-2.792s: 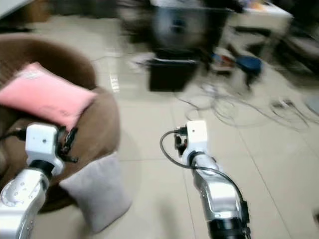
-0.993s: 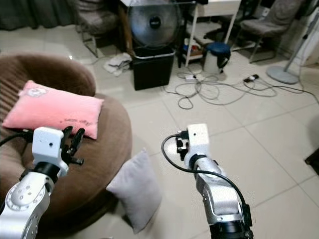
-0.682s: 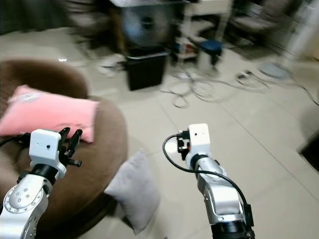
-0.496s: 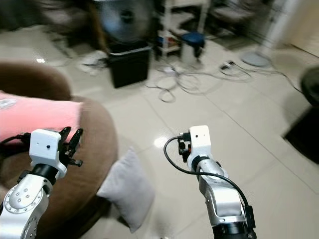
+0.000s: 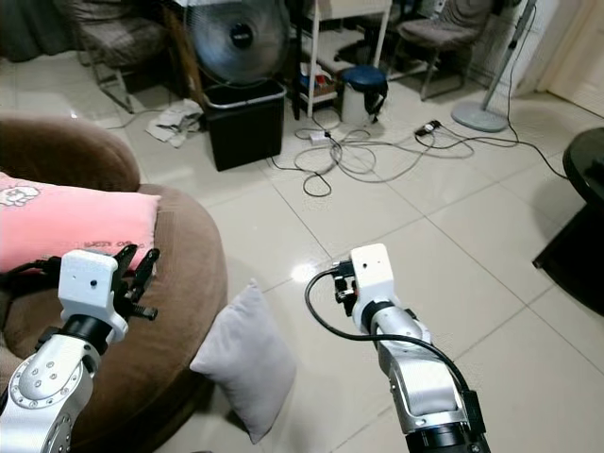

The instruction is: Move the pillow to the sofa from floor

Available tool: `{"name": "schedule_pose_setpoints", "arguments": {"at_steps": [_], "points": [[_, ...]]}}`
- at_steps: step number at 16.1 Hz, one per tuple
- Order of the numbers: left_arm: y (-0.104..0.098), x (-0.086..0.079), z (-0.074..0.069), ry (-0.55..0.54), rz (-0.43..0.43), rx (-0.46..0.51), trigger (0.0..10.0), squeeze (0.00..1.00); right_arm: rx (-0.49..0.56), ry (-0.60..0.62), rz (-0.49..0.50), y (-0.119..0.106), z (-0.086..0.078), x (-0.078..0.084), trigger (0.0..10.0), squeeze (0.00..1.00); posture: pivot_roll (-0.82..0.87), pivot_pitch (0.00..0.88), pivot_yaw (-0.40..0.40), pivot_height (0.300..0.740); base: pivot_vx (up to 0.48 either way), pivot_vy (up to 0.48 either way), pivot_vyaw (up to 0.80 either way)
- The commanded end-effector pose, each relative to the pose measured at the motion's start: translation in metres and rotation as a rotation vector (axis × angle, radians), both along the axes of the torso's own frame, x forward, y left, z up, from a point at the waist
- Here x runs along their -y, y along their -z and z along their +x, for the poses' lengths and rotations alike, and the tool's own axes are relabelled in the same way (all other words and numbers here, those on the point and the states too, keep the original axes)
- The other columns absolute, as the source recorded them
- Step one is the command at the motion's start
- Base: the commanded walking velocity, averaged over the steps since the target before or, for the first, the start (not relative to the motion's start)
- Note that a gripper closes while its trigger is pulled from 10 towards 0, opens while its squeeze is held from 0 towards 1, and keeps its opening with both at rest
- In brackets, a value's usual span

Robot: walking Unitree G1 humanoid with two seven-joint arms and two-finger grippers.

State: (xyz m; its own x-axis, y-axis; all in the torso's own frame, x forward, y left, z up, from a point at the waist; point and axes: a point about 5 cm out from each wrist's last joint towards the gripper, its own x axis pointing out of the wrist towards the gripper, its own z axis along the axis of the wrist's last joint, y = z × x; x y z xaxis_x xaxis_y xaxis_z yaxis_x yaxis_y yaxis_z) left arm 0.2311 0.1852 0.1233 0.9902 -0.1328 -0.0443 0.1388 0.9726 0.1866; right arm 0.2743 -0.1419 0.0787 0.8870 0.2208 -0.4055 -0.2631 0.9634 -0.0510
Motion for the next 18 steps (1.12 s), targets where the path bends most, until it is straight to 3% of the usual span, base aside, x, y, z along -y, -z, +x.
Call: {"name": "schedule_pose_setpoints", "arguments": {"at_steps": [1,3,9,18], "points": [[0.0024,-0.0004,-0.0011,0.013,-0.006,-0.009,10.0,0.0,0.003,-0.004,-0.018,0.0017,-0.0008,0.0024,10.0,0.0,0.11,0.0,-0.004,0.74,0.0,0.0,0.0],[0.0032,-0.0007,-0.0013,0.015,-0.007,-0.01,10.0,0.0,0.009,-0.003,-0.01,0.0016,-0.001,0.0022,10.0,0.0,0.11,0.0,-0.004,0.74,0.24,0.0,0.0],[0.0059,-0.0015,-0.002,0.023,-0.008,-0.012,10.0,0.0,0.016,-0.019,-0.003,0.0018,-0.002,0.0014,10.0,0.0,0.11,0.0,-0.004,0.74,0.245,0.0,-0.77],[0.0105,-0.0054,-0.005,-0.009,0.028,-0.028,10.0,0.0,0.011,-0.069,-0.027,0.0044,-0.0033,-0.0017,10.0,0.0,0.11,0.0,-0.006,0.74,0.028,0.0,0.0]]}}
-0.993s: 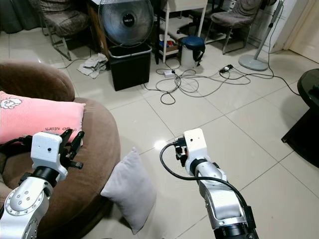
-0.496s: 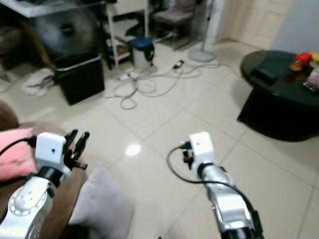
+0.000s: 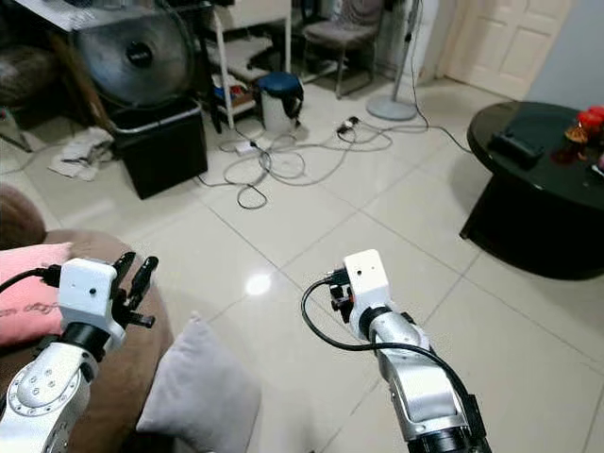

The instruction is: Move the pillow to the sofa from floor

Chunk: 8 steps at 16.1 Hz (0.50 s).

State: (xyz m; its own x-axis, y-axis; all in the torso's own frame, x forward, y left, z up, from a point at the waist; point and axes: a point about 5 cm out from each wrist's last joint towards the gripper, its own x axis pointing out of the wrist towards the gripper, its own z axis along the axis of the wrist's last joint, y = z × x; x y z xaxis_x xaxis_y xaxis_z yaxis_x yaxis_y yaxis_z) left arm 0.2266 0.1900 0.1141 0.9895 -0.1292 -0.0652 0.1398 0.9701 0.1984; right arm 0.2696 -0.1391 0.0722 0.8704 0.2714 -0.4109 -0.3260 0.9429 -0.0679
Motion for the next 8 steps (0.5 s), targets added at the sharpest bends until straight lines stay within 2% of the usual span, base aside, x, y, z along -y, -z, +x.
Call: {"name": "schedule_pose_setpoints", "arguments": {"at_steps": [1,8], "points": [[0.0021,-0.0008,-0.0007,-0.005,0.017,-0.015,10.0,0.0,0.007,-0.011,-0.01,-0.0016,0.0012,0.0006,10.0,0.0,0.11,0.0,-0.006,0.74,0.0,0.0,0.0],[0.0072,-0.0041,-0.0029,-0.009,0.042,-0.045,10.0,0.0,-0.011,-0.032,-0.02,0.0044,-0.002,0.002,10.0,0.0,0.11,0.0,0.002,0.736,0.0,0.0,0.0]]}}
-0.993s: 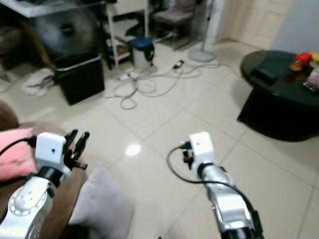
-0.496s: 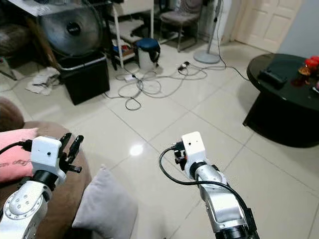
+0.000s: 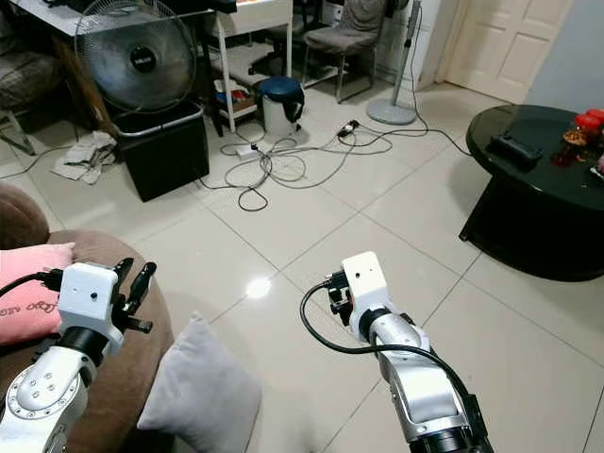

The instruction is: Move the pillow to the sofa from floor

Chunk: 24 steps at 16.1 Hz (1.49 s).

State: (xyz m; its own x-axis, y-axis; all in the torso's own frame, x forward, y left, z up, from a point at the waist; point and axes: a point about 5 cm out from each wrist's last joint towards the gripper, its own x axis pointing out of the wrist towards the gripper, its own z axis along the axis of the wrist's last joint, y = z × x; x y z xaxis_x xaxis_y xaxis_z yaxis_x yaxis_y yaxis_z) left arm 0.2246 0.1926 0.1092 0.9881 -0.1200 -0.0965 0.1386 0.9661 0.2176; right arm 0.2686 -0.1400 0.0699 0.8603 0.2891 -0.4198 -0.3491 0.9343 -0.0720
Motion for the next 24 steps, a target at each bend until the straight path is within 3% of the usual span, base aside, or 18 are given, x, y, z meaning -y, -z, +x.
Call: {"name": "schedule_pose_setpoints", "arguments": {"at_steps": [1,3,24], "points": [[0.0019,-0.0014,-0.0008,0.0,0.019,-0.016,10.0,0.0,-0.004,-0.009,-0.011,0.0024,-0.0013,0.001,10.0,0.0,0.11,0.0,0.002,0.722,0.0,0.0,0.0],[0.0018,-0.0015,-0.0013,0.003,0.017,-0.017,10.0,0.0,0.0,-0.016,-0.012,0.0026,-0.0021,0.0001,10.0,0.0,0.11,0.0,0.005,0.707,0.0,0.0,0.0],[-0.0033,0.0036,-0.0013,0.025,-0.001,-0.002,10.0,0.0,0.017,0.002,-0.029,0.0017,-0.001,0.0017,10.0,0.0,0.11,0.0,0.007,0.707,0.0,0.0,0.0]]}}
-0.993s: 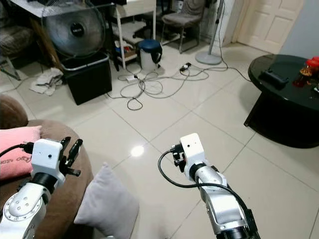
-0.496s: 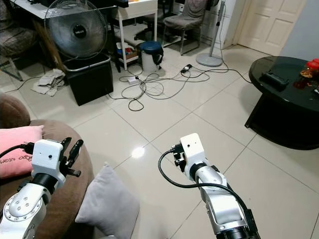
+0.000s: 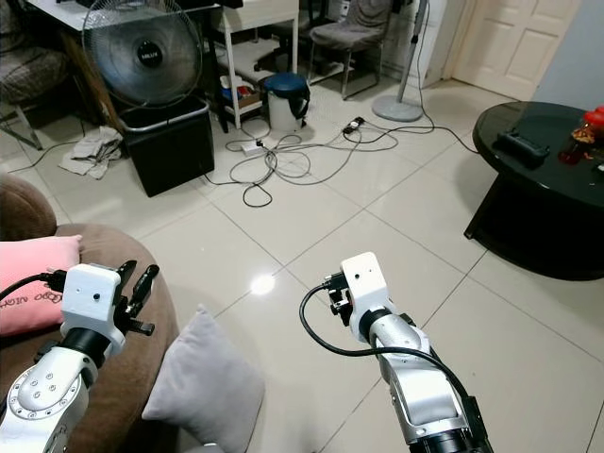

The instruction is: Move the pillow to the sofa from floor

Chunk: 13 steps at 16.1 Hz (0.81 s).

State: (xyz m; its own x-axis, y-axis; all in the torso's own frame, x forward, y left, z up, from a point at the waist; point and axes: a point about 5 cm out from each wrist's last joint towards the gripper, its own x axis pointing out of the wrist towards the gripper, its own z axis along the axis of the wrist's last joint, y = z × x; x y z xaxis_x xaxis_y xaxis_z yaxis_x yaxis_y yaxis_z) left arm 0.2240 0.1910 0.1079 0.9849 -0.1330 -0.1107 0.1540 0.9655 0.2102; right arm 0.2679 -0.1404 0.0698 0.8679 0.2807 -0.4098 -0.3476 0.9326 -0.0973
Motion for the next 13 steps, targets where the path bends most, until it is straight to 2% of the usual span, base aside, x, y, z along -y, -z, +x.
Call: {"name": "schedule_pose_setpoints", "arguments": {"at_steps": [1,11,13], "points": [[-0.0047,0.0023,-0.0005,0.013,0.003,0.013,10.0,0.0,-0.001,0.002,-0.01,0.0014,-0.0001,0.0016,10.0,0.0,0.11,0.0,0.006,0.707,0.0,0.0,0.0],[-0.0051,0.0032,0.0001,0.012,0.001,0.016,10.0,0.0,0.001,0.002,-0.012,0.0011,0.0008,0.0017,10.0,0.0,0.11,0.0,0.004,0.707,-0.252,0.0,0.0],[-0.0054,0.0032,0.0012,0.009,0.002,0.016,10.0,0.0,0.008,0.004,-0.01,0.0004,0.0018,0.0018,10.0,0.0,0.11,0.0,0.005,0.707,0.0,0.0,0.0]]}}
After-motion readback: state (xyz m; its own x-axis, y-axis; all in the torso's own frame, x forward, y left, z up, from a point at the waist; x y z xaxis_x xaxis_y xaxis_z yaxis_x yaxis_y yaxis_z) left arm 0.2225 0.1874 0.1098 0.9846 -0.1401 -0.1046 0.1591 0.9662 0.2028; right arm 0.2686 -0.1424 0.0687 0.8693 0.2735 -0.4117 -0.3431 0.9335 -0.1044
